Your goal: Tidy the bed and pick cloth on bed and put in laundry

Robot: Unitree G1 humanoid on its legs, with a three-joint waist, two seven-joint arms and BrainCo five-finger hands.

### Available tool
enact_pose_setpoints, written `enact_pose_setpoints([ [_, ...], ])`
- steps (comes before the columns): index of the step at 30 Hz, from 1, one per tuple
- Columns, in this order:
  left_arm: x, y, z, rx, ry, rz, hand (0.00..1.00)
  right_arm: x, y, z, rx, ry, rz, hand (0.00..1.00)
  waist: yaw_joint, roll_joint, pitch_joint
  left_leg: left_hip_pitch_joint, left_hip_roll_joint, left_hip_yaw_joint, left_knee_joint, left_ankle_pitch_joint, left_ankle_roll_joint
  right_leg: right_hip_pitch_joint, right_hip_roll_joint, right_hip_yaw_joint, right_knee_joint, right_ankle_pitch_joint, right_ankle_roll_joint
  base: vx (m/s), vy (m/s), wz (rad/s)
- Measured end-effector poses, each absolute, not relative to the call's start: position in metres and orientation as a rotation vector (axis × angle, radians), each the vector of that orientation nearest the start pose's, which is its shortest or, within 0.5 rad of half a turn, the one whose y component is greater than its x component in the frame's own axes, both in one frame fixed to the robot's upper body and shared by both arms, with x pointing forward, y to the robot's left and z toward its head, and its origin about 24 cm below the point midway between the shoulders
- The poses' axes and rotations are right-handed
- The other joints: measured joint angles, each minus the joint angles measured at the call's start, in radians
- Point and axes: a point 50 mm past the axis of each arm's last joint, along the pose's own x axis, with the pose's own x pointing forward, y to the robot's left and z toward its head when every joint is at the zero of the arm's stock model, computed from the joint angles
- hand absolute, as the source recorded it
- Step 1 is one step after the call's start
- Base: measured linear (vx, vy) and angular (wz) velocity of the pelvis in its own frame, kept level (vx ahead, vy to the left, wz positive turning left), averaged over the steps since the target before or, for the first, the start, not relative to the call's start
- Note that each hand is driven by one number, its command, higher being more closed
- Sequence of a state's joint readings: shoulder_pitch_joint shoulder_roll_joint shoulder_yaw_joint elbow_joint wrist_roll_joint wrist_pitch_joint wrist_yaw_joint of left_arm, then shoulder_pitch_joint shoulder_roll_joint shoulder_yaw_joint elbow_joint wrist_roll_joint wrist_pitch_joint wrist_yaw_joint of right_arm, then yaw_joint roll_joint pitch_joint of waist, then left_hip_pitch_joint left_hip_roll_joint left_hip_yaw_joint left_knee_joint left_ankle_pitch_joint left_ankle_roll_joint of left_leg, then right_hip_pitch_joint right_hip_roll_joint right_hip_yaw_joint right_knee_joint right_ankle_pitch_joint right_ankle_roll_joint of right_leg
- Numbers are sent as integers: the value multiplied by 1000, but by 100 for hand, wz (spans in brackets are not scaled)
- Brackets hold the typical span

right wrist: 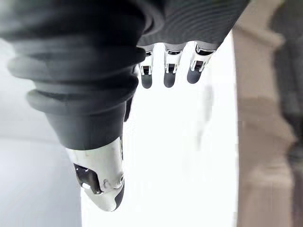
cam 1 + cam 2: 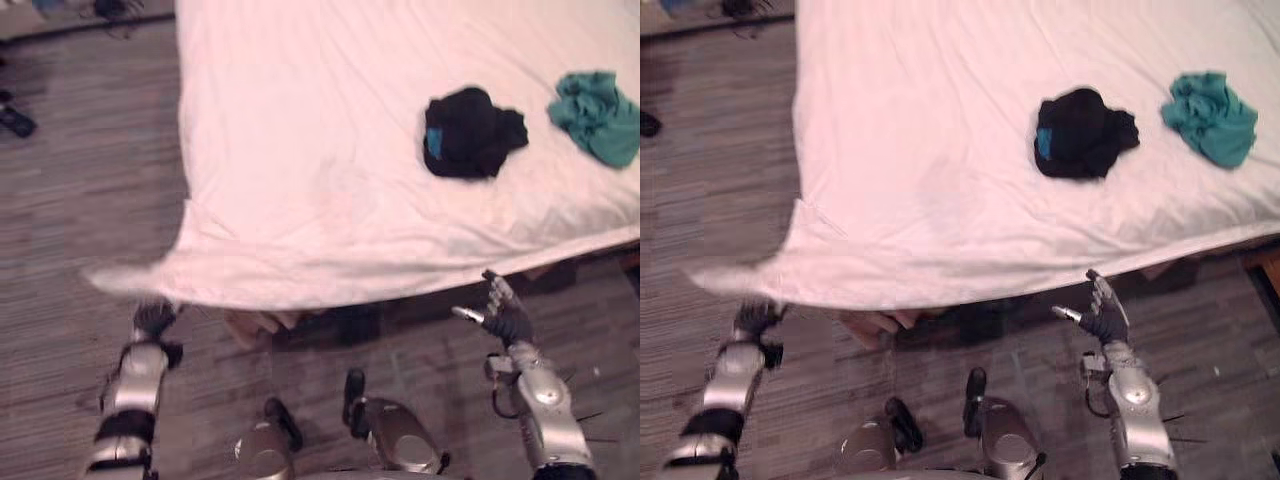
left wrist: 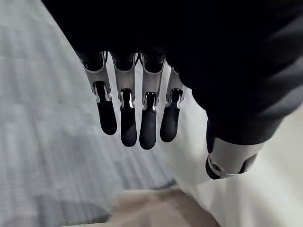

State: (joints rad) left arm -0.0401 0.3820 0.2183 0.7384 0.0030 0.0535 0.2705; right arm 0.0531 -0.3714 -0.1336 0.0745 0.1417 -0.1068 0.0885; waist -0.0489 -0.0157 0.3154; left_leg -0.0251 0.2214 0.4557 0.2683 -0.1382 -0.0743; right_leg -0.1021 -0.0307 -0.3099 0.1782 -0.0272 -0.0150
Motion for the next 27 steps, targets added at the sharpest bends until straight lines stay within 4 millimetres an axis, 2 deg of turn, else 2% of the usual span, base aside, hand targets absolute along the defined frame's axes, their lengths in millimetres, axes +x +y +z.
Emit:
enact_pose_setpoints([
  [1,177,323,-71,336,700,619,0,243,-250,55,-251,-22,-36,0,10,2,-6,4,-3,-5,-7,1,-1,7,1,-3,-8,2,3,15,26,20],
  [2,152,317,-88,269,773,648,0,258,-241,68,-283,-59,28,100,19,5,-18,4,-13,-23,-22,7,2,14,-2,-12,-21,7,8,-10,30,26],
  [4,130,307,-105,185,837,668,0,280,-223,88,-315,-112,108,100,35,8,-17,2,-20,-40,-28,13,6,25,-5,-20,-37,17,11,-38,32,21],
  [5,114,298,-117,129,893,676,0,299,-205,107,-332,-162,180,100,60,8,-17,2,-22,-44,-28,16,10,28,-5,-21,-43,25,8,-100,28,7],
  [6,107,290,-124,93,919,677,0,314,-191,122,-347,-203,220,100,75,9,-16,-2,-25,-50,-27,18,14,28,-8,-24,-43,27,8,-108,24,11],
  [7,104,285,-127,79,931,673,0,321,-185,131,-358,-222,239,100,85,10,-16,-7,-27,-59,-27,20,15,27,-10,-30,-43,28,8,-118,14,29],
  [8,101,276,-132,51,942,652,0,337,-171,151,-381,-258,269,100,104,14,-12,-20,-32,-80,-25,25,18,23,-17,-46,-42,29,9,-119,6,34],
  [9,101,272,-134,36,940,640,0,346,-162,166,-397,-292,290,100,126,16,-10,-36,-34,-90,-24,27,19,8,-23,-53,-33,29,9,-117,2,34],
  [10,101,270,-134,27,934,629,0,351,-154,177,-408,-318,307,100,135,19,-4,-47,-36,-97,-24,28,20,-1,-26,-58,-27,29,9,-130,13,24],
  [11,105,267,-134,17,919,618,0,358,-140,196,-428,-362,338,100,149,26,20,-65,-45,-106,-22,33,27,-18,-36,-67,-12,29,9,-135,19,30],
  [13,116,261,-132,-3,885,592,0,368,-115,227,-431,-425,389,100,153,40,69,-105,-55,-123,-21,43,32,-63,-58,-79,23,28,8,-146,16,25],
  [15,138,256,-126,-12,824,565,0,376,-100,242,-441,-433,413,100,177,54,99,-160,-67,-127,-12,61,38,-130,-79,-80,60,28,7,-136,21,15],
  [17,160,252,-118,-9,759,536,0,382,-93,242,-433,-406,424,100,186,62,105,-228,-82,-146,-3,77,46,-196,-99,-97,93,26,4,-85,20,32],
  [18,179,245,-111,2,711,497,0,385,-92,242,-414,-393,419,100,197,71,121,-267,-88,-156,7,89,53,-239,-115,-103,127,24,-1,-59,17,28],
  [19,187,242,-108,5,689,480,0,386,-92,241,-410,-386,416,100,203,75,128,-286,-90,-158,18,91,55,-258,-122,-104,142,22,-4,-57,28,30],
  [21,219,224,-94,30,616,399,0,389,-88,241,-391,-370,400,100,210,97,141,-385,-107,-181,54,98,66,-357,-162,-123,213,8,-18,-66,17,38],
  [22,226,218,-91,34,600,377,0,390,-89,241,-389,-363,393,100,210,104,146,-405,-113,-185,60,100,69,-376,-171,-125,227,4,-17,-59,8,42],
  [23,240,204,-84,37,565,327,0,391,-90,239,-380,-341,377,100,219,119,157,-446,-123,-188,73,102,73,-424,-193,-124,267,-9,-13,-58,15,31],
  [25,253,188,-75,24,518,294,0,391,-87,237,-348,-326,373,100,220,138,173,-504,-132,-189,111,93,83,-489,-223,-124,334,-38,-8,-67,5,30],
  [27,261,176,-66,7,474,272,0,384,-78,249,-310,-383,390,100,218,153,184,-589,-131,-192,179,77,92,-571,-256,-121,411,-72,-14,-66,-29,25],
])
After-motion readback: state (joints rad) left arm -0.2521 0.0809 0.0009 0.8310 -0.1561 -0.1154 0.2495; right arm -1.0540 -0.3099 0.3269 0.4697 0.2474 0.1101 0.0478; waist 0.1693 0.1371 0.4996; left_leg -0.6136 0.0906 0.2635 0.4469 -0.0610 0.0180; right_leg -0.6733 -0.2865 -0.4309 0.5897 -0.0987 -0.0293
